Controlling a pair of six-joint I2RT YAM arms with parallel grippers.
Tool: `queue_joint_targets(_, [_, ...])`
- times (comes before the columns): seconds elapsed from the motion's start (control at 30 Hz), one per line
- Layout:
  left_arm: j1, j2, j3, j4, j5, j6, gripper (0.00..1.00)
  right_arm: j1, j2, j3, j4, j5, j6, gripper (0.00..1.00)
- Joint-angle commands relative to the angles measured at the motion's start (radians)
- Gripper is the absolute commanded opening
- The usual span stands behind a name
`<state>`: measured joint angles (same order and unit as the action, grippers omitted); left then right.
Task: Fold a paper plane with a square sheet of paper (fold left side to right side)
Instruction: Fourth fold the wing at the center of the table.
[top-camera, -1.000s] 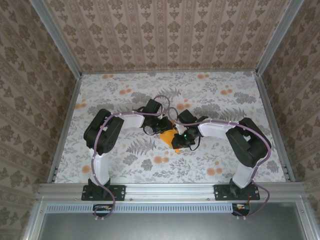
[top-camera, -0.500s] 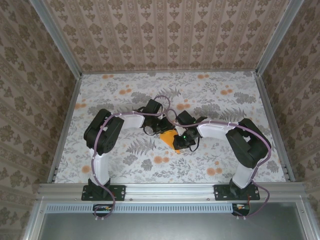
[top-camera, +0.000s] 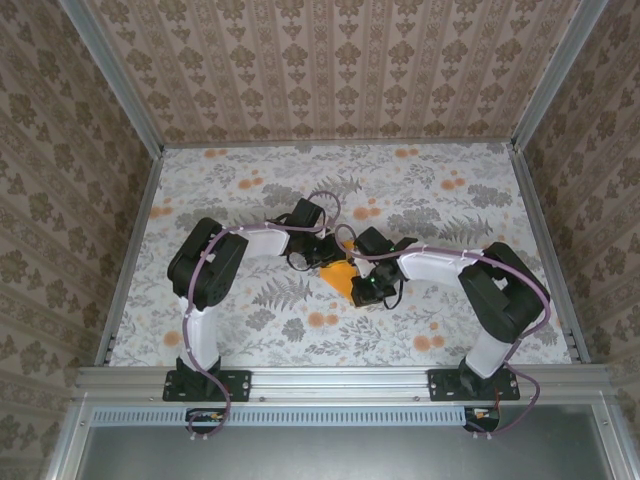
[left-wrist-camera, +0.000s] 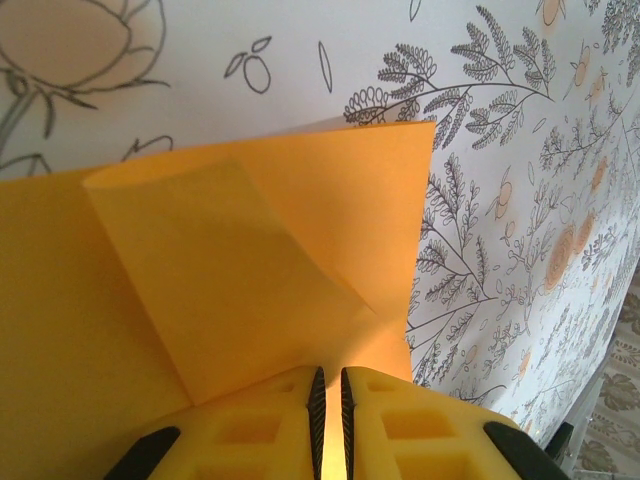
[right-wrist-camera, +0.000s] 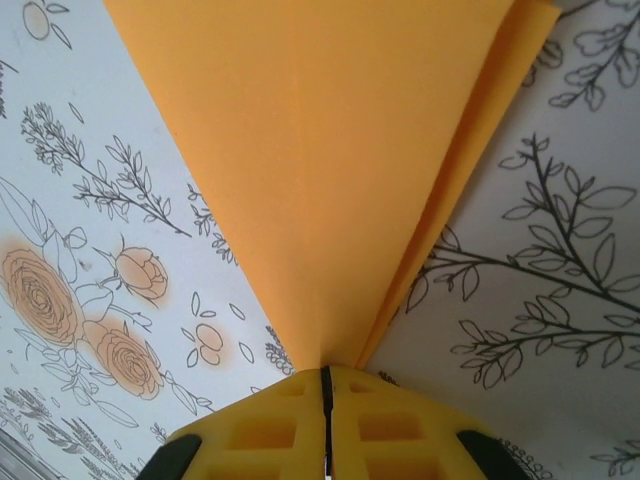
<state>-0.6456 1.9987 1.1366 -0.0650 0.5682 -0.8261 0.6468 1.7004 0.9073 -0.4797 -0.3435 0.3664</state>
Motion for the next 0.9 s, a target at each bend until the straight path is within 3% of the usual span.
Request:
queue_joint_targets(0.0, [0.017,0.043,-0.045,-0.088,-0.094,0.012,0.17,0.017,-0.016,-0.055,-0.205,0.025,0.005,0.05])
queue_joint_targets(0.23, [0.009,0.040,-0.042,-0.087,-0.094,0.007,0.17,-0.038,-0.186,-0.073,-0.142,-0.089,0.040,0.04])
queue_joint_targets(0.37, [0.006,0.038,-0.043,-0.087,-0.094,0.005,0.17,-0.099,-0.241,-0.094,0.005,-0.222,0.109,0.05])
queue_joint_targets(0.6, [0.001,0.041,-0.036,-0.082,-0.093,0.003,0.17,-0.111,-0.101,-0.071,0.280,-0.252,0.236,0.05])
queue_joint_targets(0.87, [-0.001,0.041,-0.029,-0.087,-0.090,0.005,0.17,-0.119,0.041,-0.036,0.255,-0.162,0.201,0.04])
